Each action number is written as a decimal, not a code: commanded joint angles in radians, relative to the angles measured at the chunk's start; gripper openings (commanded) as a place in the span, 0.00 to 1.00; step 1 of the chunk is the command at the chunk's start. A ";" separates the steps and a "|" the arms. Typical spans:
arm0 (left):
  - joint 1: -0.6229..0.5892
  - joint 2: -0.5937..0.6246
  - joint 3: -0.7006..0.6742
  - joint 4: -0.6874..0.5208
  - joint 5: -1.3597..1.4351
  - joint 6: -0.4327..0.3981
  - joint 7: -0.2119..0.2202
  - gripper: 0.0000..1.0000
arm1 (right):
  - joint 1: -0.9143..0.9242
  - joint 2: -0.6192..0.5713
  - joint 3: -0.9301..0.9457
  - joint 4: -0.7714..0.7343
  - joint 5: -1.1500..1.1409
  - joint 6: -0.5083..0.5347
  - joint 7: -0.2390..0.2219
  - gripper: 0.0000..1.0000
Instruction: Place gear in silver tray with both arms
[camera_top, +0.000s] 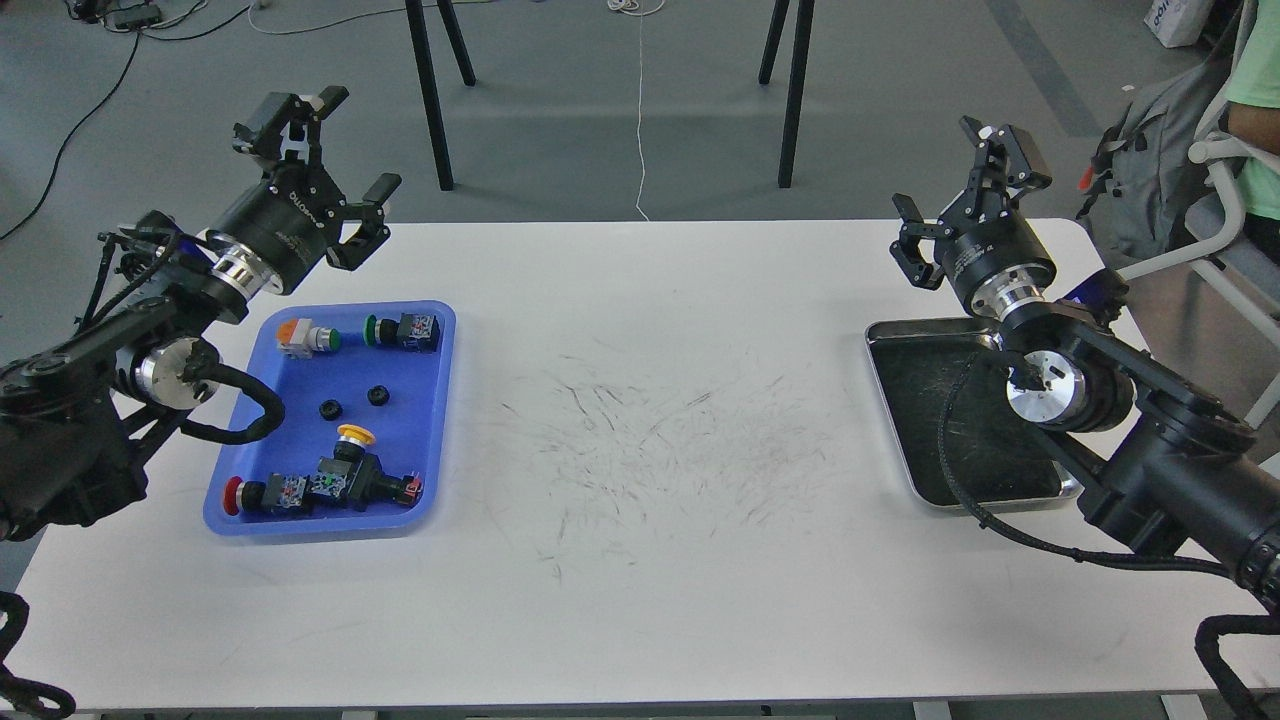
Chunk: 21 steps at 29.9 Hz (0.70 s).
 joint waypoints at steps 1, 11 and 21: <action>0.003 0.000 0.003 0.000 0.007 -0.007 0.000 1.00 | 0.001 0.000 0.000 0.000 0.000 -0.001 0.000 0.99; 0.006 0.006 -0.006 0.013 0.003 -0.068 0.000 1.00 | 0.000 0.000 -0.005 0.002 0.000 0.000 0.000 0.99; 0.000 0.005 0.008 0.025 0.005 -0.068 0.000 1.00 | 0.000 0.000 -0.005 0.002 0.000 0.000 0.000 0.99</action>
